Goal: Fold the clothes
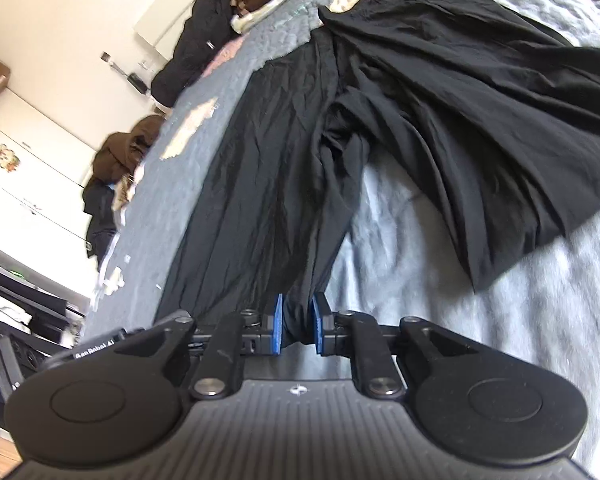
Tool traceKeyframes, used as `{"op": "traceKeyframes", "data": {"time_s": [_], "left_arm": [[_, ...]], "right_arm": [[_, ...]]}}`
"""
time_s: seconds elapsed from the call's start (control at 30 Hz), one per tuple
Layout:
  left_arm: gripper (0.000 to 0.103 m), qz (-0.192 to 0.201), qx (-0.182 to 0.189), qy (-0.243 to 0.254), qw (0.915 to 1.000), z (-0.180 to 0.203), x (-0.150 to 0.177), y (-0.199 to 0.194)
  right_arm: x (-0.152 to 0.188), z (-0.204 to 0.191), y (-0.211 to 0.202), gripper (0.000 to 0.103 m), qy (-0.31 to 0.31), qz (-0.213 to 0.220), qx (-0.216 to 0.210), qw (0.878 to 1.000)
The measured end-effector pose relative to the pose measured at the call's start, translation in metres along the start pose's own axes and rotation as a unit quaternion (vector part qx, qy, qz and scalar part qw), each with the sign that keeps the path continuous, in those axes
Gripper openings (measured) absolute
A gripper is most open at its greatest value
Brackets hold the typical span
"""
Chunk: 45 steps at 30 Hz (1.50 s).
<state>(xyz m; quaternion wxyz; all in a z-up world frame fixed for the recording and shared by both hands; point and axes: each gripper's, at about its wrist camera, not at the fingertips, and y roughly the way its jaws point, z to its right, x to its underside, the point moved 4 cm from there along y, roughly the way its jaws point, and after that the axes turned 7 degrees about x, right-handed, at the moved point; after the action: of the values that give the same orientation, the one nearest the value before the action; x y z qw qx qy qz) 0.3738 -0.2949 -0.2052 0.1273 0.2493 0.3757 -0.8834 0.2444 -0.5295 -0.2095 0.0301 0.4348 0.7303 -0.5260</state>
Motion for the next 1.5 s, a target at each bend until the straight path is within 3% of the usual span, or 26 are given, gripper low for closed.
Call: {"op": "traceKeyframes", "data": {"time_s": [0.1, 0.17, 0.2, 0.27, 0.3, 0.37, 0.5, 0.57, 0.73, 0.87, 1.0, 1.1, 1.2, 1.3, 1.43, 1.5], "left_arm": [[0.012, -0.003, -0.014, 0.025, 0.9996, 0.003, 0.002, 0.001], [0.016, -0.005, -0.031, 0.062, 0.9976, 0.010, 0.003, 0.000], [0.019, -0.008, -0.037, 0.073, 0.9966, 0.012, 0.004, 0.000], [0.044, -0.015, -0.046, 0.086, 0.9951, 0.014, 0.005, 0.001], [0.051, -0.013, -0.051, 0.094, 0.9942, 0.015, 0.006, 0.000], [0.076, -0.005, -0.076, 0.118, 0.9901, 0.018, 0.010, -0.001], [0.102, -0.006, -0.119, 0.155, 0.9808, 0.020, 0.024, 0.004], [0.103, -0.008, -0.140, 0.167, 0.9760, 0.017, 0.034, 0.009], [0.103, 0.037, -0.167, 0.216, 0.9613, 0.022, 0.057, 0.008], [0.103, 0.070, -0.153, 0.220, 0.9609, 0.017, 0.064, 0.003], [0.103, 0.076, -0.150, 0.224, 0.9598, 0.019, 0.066, 0.001], [0.103, 0.074, -0.162, 0.242, 0.9538, 0.024, 0.070, 0.001], [0.103, 0.067, -0.172, 0.256, 0.9489, 0.029, 0.069, 0.004], [0.103, 0.068, -0.165, 0.279, 0.9435, 0.036, 0.062, -0.002], [0.103, 0.101, -0.141, 0.299, 0.9384, 0.048, 0.051, -0.013], [0.103, 0.092, -0.127, 0.284, 0.9458, 0.046, 0.045, -0.010]], "right_arm": [[0.005, -0.002, -0.002, 0.051, -0.023, 0.001, 0.025, 0.999], [0.009, -0.003, -0.003, 0.060, -0.038, 0.001, 0.041, 0.998], [0.011, -0.007, -0.004, 0.070, -0.067, 0.009, 0.063, 0.996], [0.015, -0.011, -0.003, 0.082, -0.093, 0.022, 0.086, 0.992], [0.017, -0.012, -0.001, 0.086, -0.091, 0.024, 0.088, 0.992], [0.025, -0.009, 0.002, 0.088, -0.092, 0.031, 0.092, 0.991], [0.042, -0.016, 0.010, 0.094, -0.142, 0.055, 0.119, 0.981], [0.053, -0.023, 0.013, 0.102, -0.171, 0.072, 0.132, 0.974], [0.062, -0.012, 0.009, 0.103, -0.158, 0.113, 0.103, 0.975], [0.066, -0.017, 0.010, 0.103, -0.174, 0.122, 0.117, 0.970], [0.067, -0.021, 0.007, 0.103, -0.189, 0.122, 0.129, 0.966], [0.061, -0.020, 0.004, 0.103, -0.177, 0.109, 0.116, 0.971], [0.055, -0.017, -0.002, 0.103, -0.161, 0.103, 0.072, 0.979], [0.051, -0.025, -0.012, 0.103, -0.175, 0.113, 0.069, 0.976], [0.039, -0.034, -0.013, 0.103, -0.185, 0.108, 0.053, 0.975], [0.034, -0.034, -0.008, 0.103, -0.185, 0.099, 0.048, 0.977]]}}
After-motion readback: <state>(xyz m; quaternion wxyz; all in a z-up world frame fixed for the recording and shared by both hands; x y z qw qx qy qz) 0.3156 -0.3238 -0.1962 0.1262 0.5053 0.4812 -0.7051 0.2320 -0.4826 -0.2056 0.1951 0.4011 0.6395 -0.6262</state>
